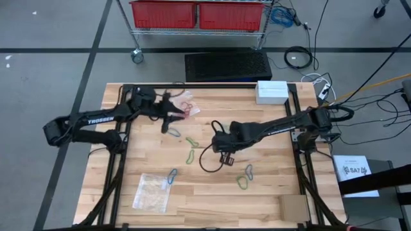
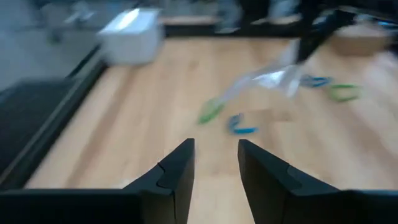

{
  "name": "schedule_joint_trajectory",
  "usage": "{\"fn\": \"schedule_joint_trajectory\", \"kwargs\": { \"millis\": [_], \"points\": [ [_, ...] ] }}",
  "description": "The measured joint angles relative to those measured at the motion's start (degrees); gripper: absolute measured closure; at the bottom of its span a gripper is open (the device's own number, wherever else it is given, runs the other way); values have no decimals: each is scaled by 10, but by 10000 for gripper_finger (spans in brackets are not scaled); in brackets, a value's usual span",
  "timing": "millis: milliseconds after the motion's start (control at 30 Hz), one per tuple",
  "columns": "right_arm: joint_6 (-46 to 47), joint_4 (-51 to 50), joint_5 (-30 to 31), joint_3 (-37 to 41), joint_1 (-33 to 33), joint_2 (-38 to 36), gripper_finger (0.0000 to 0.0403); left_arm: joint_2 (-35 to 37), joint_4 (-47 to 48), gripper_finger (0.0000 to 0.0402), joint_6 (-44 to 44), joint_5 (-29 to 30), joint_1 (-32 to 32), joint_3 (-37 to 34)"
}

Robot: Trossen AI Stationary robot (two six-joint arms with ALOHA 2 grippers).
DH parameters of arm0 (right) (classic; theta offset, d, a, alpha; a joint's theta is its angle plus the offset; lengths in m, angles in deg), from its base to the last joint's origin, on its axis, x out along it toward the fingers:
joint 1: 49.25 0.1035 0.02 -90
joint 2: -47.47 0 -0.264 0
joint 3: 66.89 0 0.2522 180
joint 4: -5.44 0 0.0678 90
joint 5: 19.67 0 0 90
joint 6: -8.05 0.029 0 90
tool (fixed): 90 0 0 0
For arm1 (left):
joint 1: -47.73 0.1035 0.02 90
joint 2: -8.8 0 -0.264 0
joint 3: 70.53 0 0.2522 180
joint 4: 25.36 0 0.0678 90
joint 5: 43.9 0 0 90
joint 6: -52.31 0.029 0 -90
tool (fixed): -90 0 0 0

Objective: Sort rubber bands
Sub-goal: Open the middle zip bag

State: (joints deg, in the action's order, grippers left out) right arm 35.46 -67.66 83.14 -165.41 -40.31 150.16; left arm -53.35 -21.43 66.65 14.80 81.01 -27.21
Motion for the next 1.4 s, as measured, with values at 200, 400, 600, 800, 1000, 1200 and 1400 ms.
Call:
{"fn": "schedule_joint_trajectory", "kwargs": {
  "millis": [200,400,600,800,1000,1200,1400],
  "points": [
    [-58,-2,-29,-52,17,-12,401,-46,-95,279,57,-28,-95,0],
    [-82,-11,-28,-79,18,-12,402,-91,-197,279,155,7,-204,0],
    [-91,-10,-28,-84,18,-12,402,-115,-229,279,268,169,-282,0],
    [-95,-9,-28,-84,18,-12,403,-152,-265,279,341,274,-334,0],
    [-97,-9,-29,-84,18,-12,403,-177,-326,279,375,308,-360,2],
    [-101,-8,-28,-84,18,-12,403,-193,-331,279,375,308,-368,6],
    [-104,-5,-28,-84,18,-12,403,-208,-332,279,376,316,-368,14]
  ]
}}
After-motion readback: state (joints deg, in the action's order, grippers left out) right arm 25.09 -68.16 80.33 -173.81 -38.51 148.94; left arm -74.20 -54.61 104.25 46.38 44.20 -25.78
